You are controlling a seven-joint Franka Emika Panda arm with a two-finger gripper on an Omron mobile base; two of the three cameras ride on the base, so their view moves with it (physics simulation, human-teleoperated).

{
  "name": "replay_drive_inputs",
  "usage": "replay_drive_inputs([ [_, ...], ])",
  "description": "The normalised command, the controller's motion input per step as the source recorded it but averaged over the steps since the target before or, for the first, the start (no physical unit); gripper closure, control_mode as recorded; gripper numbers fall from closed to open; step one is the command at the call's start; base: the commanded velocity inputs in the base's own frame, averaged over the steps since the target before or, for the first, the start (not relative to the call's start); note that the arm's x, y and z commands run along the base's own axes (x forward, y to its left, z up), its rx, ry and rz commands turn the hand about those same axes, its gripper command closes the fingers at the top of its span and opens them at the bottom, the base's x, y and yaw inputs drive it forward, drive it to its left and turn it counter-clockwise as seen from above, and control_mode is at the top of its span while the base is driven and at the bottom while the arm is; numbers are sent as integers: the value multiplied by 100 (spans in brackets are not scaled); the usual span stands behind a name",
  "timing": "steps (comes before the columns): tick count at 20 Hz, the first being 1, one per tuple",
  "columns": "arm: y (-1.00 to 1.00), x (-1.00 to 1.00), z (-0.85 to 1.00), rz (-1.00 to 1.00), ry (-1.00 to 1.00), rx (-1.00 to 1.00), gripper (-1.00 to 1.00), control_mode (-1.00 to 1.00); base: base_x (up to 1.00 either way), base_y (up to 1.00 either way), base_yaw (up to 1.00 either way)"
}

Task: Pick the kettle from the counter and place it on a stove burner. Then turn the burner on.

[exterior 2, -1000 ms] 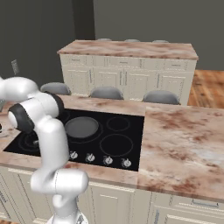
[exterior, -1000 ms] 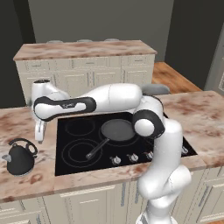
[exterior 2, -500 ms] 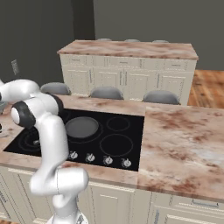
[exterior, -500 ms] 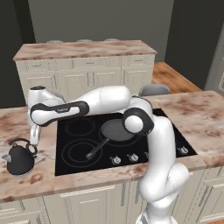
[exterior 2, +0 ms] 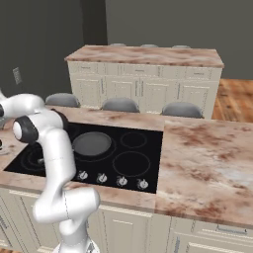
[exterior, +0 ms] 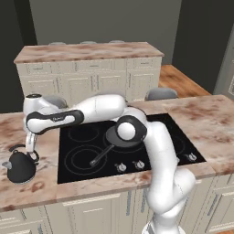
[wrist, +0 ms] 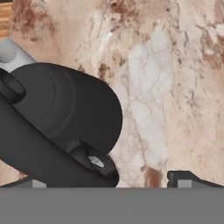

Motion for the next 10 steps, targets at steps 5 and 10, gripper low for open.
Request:
replay_drive_inputs([
  [5, 30, 31, -20, 0, 0, 0, -100, -100, 0, 0, 0],
  [10, 32, 12, -27, 0, 1, 0, -100, -100, 0, 0, 0],
])
